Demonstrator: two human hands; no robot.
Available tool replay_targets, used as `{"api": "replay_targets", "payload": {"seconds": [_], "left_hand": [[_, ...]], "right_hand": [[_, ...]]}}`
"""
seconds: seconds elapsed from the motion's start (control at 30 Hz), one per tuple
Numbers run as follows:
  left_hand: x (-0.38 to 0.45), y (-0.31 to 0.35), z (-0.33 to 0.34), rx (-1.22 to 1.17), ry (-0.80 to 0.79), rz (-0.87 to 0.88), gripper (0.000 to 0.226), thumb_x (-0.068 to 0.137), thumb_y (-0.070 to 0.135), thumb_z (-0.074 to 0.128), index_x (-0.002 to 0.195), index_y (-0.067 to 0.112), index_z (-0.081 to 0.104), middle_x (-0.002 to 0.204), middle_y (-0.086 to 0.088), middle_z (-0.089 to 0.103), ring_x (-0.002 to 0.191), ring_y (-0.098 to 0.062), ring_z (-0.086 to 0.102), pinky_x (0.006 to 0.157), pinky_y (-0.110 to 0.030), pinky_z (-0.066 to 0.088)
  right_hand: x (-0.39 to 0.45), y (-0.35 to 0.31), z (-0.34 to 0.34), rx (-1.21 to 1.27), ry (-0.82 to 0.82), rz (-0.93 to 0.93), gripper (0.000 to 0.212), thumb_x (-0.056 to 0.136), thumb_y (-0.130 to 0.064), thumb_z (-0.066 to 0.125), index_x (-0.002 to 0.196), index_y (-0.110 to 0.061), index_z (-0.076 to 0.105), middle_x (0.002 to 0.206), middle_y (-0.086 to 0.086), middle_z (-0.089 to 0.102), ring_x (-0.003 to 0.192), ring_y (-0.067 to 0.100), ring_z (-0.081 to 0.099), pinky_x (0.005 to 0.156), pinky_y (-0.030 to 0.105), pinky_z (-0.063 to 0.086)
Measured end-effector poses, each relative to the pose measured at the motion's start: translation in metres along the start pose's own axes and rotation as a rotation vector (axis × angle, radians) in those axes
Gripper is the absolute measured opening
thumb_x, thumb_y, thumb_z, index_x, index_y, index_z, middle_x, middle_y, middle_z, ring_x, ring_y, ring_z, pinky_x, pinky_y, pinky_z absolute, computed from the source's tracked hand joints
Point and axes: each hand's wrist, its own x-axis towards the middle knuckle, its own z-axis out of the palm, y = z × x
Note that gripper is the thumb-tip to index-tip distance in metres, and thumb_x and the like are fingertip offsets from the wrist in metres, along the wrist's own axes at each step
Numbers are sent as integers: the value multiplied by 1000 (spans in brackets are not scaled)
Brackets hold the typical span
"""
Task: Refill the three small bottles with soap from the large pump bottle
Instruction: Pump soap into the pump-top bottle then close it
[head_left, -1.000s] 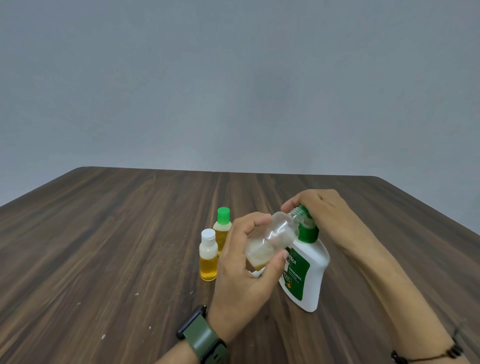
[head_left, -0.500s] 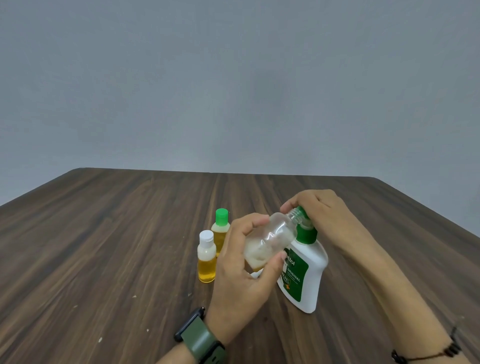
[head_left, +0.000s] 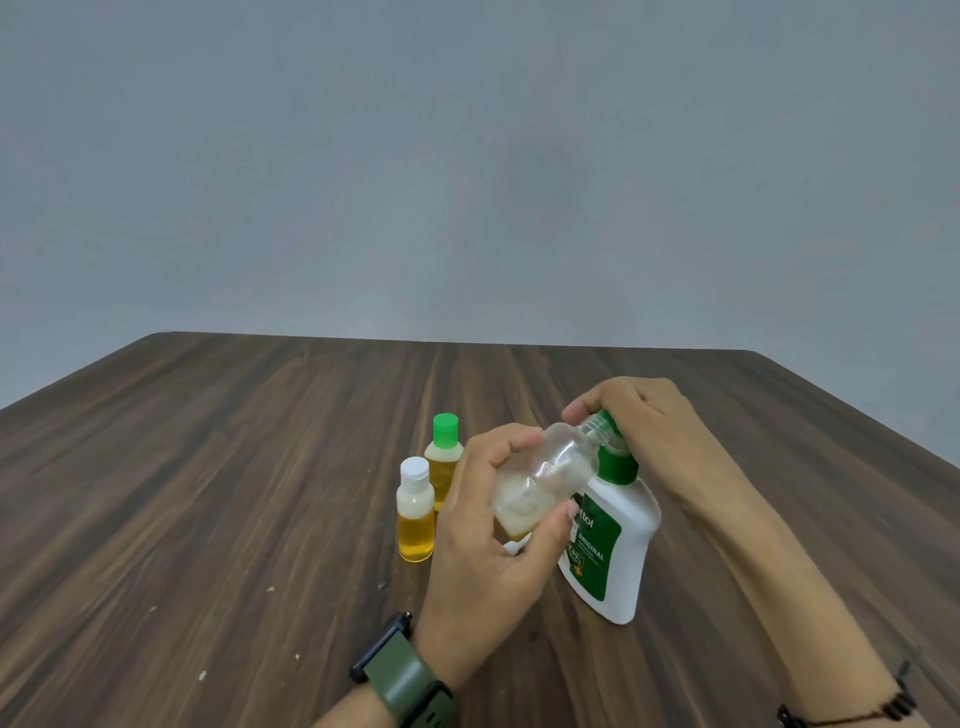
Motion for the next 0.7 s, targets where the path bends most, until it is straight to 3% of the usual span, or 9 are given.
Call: {"api": "replay_targets", "payload": {"seconds": [0.13,0.4,0.57,0.7], "left_hand": [[-2,-1,3,26,-2,14,43,76,25,65,115,26,48,112,18,52,102,-14,57,81,-25,51],[1,0,0,-12,3,-9,42,76,27,65,115,27,49,113,13,55,104,-21,57,82,-29,52],[-2,0,3,22,-2,15,43,76,24,65,115,27,48,112,21,52,103,-10,56,81,-21,49],[0,0,1,-12,2,17,43,76,24,66,116,25,49,113,14,54,103,-18,57,81,-29,52]], "right_hand": [[-5,8,2,45,19,15,35,91,-14,38,78,-13,70,76,7,68,64,14,58,57,25,41],[1,-1,-1,-7,-19,-7,34,91,-14,40,79,-7,71,79,6,68,69,14,58,62,26,44],[-4,8,2,29,20,10,35,91,-15,39,77,-12,71,74,4,68,64,13,57,58,27,43],[-2,-2,-4,-31,-12,-19,35,91,-15,39,77,-11,71,79,4,69,72,16,60,65,29,45]]}}
